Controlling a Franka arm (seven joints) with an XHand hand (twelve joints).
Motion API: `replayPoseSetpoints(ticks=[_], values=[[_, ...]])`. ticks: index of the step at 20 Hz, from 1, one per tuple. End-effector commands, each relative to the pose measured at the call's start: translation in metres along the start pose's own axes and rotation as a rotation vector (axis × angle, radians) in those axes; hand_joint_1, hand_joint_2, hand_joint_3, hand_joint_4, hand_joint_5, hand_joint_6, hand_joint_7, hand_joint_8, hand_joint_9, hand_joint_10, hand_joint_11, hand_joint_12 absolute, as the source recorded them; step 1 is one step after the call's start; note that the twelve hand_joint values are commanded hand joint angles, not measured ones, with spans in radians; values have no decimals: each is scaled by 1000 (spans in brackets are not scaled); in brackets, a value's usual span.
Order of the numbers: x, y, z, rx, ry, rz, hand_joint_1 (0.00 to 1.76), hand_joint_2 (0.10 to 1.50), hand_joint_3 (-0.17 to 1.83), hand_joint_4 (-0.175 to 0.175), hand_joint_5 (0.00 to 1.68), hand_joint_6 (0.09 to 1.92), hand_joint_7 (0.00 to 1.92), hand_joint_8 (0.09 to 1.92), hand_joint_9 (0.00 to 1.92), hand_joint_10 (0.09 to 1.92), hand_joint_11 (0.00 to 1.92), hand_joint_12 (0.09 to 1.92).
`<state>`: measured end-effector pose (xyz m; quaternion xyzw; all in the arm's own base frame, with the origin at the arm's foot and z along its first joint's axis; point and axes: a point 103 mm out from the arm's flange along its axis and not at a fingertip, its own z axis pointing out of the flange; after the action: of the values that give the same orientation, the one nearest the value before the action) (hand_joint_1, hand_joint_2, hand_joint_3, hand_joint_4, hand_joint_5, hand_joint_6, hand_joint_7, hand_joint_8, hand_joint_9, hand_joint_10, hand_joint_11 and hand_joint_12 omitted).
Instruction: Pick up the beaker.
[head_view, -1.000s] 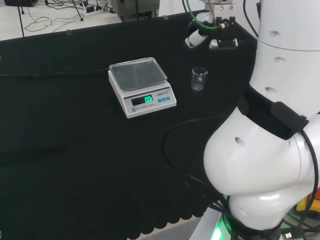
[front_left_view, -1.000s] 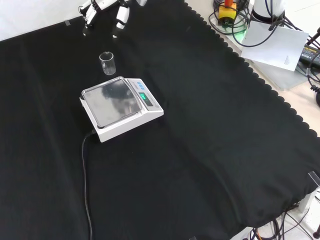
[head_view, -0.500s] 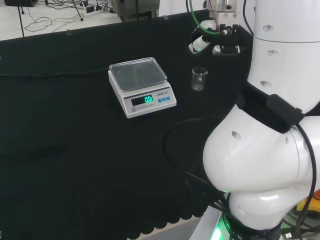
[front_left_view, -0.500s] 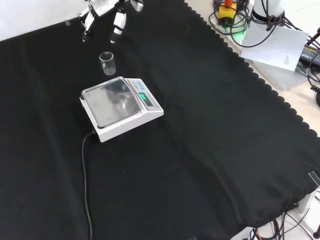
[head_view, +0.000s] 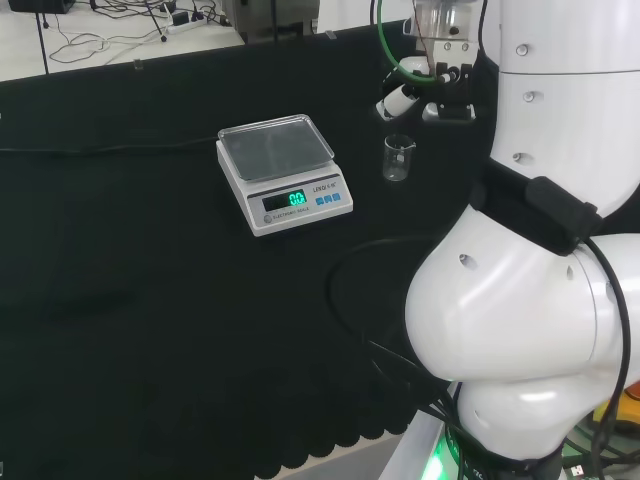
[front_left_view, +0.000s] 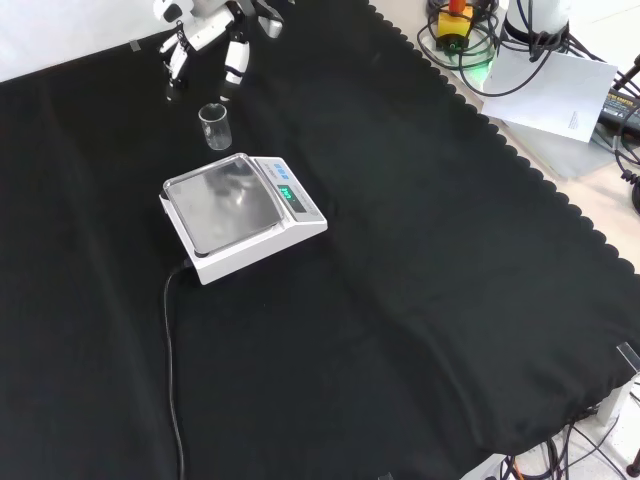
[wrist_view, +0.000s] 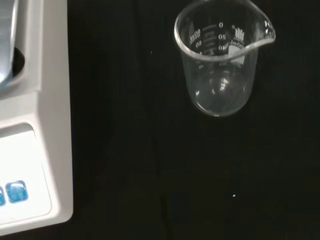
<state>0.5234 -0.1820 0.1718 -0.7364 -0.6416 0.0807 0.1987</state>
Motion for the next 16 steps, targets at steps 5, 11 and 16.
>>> replayPoseSetpoints(ticks=[5, 11, 16], values=[[-10, 8, 25, 124, -4, 15, 586, 824, 256, 10, 401, 87, 244, 650, 188, 817, 0, 1337], [-13, 12, 39, 278, -53, 42, 527, 698, 113, 40, 46, 87, 4, 88, 1, 87, 0, 885], [-19, 12, 43, 254, -57, 52, 558, 691, 70, 47, 0, 87, 0, 87, 0, 87, 0, 814]])
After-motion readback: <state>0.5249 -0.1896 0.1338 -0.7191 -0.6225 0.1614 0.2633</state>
